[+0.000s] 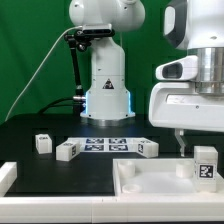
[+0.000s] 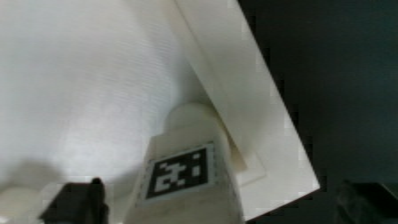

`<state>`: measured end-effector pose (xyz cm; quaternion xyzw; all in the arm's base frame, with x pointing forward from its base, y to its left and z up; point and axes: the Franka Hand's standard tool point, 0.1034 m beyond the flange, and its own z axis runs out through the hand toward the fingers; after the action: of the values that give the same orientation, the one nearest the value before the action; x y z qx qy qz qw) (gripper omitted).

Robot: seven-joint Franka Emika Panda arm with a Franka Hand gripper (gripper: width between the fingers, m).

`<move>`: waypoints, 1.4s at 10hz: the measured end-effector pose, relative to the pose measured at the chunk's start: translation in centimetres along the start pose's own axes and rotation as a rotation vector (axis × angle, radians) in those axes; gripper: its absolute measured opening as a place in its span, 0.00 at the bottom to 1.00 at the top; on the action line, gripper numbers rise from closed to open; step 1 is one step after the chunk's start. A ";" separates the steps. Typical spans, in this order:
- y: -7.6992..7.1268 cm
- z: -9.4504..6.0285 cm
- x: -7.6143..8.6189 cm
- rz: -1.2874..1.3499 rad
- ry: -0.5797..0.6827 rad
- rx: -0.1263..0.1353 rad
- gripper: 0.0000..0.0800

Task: Assemble one leg

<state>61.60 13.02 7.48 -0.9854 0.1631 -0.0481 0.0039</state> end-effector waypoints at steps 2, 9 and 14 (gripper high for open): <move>0.2 0.0 0.1 -0.071 0.003 0.001 0.78; 1.1 0.1 0.4 0.022 -0.002 0.006 0.36; 0.3 0.2 0.0 0.634 -0.005 0.036 0.36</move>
Offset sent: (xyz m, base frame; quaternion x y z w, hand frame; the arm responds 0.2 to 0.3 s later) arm 0.0000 0.0000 0.0000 0.0000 0.0000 0.0000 1.0000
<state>61.49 12.72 7.24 -0.8854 0.4612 -0.0452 0.0362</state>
